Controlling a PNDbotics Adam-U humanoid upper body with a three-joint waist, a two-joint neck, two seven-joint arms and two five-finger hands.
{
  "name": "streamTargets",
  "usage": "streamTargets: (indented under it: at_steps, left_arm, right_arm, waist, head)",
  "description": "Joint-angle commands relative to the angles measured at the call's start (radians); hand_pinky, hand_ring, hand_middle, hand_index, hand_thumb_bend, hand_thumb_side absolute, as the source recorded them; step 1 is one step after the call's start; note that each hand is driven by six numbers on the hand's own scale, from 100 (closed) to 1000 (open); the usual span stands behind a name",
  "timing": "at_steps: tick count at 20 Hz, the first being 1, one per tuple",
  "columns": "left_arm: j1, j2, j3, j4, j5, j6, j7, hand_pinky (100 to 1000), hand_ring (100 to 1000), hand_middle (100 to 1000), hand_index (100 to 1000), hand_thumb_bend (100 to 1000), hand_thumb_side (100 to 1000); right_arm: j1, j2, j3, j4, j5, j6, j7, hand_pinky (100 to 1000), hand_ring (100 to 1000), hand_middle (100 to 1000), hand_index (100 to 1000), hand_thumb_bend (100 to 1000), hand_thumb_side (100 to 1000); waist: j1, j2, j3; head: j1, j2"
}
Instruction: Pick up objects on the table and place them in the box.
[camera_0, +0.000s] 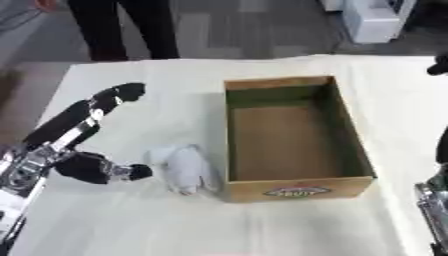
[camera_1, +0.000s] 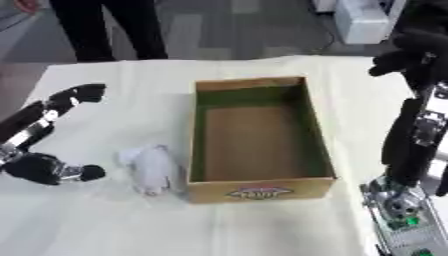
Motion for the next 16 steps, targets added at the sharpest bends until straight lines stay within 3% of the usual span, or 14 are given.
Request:
streamTargets:
  at_steps: [1, 6, 16]
  left_arm:
    - [-0.034, 0.058, -0.019, -0.004, 0.008, -0.026, -0.042, 1000, 929, 959, 1000, 694, 677]
    - [-0.076, 0.073, -0.047, 0.022, -0.053, -0.06, -0.069, 1000, 929, 957, 1000, 694, 684]
    - [-0.136, 0.042, -0.072, 0.08, -0.063, -0.073, -0.107, 1000, 922, 957, 1000, 700, 696]
  right_arm:
    - [-0.015, -0.005, 0.002, -0.013, -0.005, -0.001, 0.004, 421, 488, 560, 659, 100, 858]
    - [-0.018, -0.005, 0.003, -0.013, -0.006, -0.001, 0.005, 421, 487, 560, 658, 100, 858]
    - [-0.02, -0.005, 0.003, -0.013, -0.004, 0.0, 0.004, 420, 487, 559, 658, 100, 858]
  waist:
    - [0.003, -0.024, -0.004]
    - [0.007, -0.023, -0.009]
    - [0.012, -0.022, -0.012]
  head:
    - [0.013, 0.0]
    - [0.019, -0.004]
    - [0.012, 0.002]
